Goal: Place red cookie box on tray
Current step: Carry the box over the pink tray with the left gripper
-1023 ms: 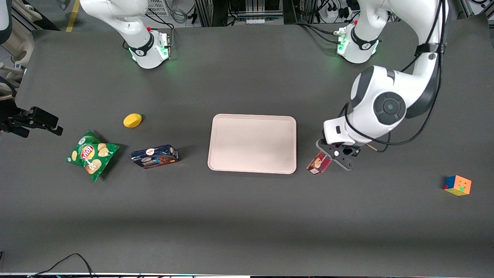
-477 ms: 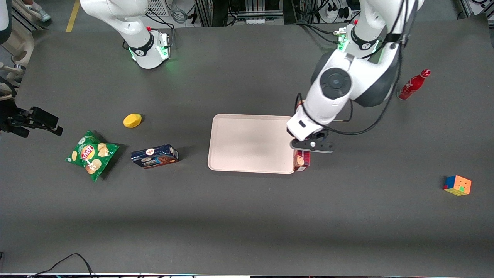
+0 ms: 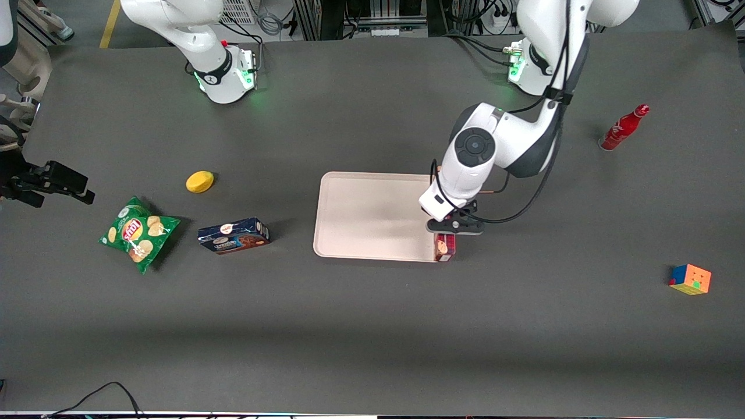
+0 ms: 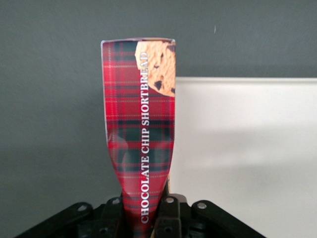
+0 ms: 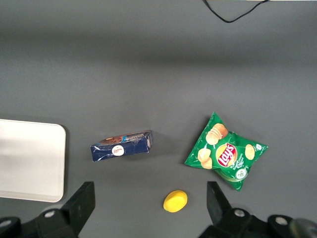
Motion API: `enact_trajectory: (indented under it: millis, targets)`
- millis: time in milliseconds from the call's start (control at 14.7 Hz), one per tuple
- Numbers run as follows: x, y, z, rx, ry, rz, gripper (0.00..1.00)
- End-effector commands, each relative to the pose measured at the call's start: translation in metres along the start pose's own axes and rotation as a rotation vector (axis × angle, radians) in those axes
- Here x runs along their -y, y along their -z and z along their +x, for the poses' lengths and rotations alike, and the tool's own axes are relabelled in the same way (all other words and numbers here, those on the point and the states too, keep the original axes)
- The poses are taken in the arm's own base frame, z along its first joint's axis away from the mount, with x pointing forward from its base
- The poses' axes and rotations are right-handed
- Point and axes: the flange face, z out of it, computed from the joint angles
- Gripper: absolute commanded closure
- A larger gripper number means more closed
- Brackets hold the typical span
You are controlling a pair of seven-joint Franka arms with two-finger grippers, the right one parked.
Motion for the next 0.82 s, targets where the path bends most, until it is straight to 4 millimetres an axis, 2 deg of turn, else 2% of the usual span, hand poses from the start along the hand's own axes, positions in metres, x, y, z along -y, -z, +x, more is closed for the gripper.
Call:
enact_trajectory:
  millis: [0,409,750]
  targets:
    - [-0.023,-0.017,-0.023,-0.013,0.042,0.002,0.93]
    - [-0.030,-0.041,-0.029,-0.009,0.033,0.012,0.91]
    - [-0.030,-0.047,-0.027,-0.021,0.027,0.008,0.90]
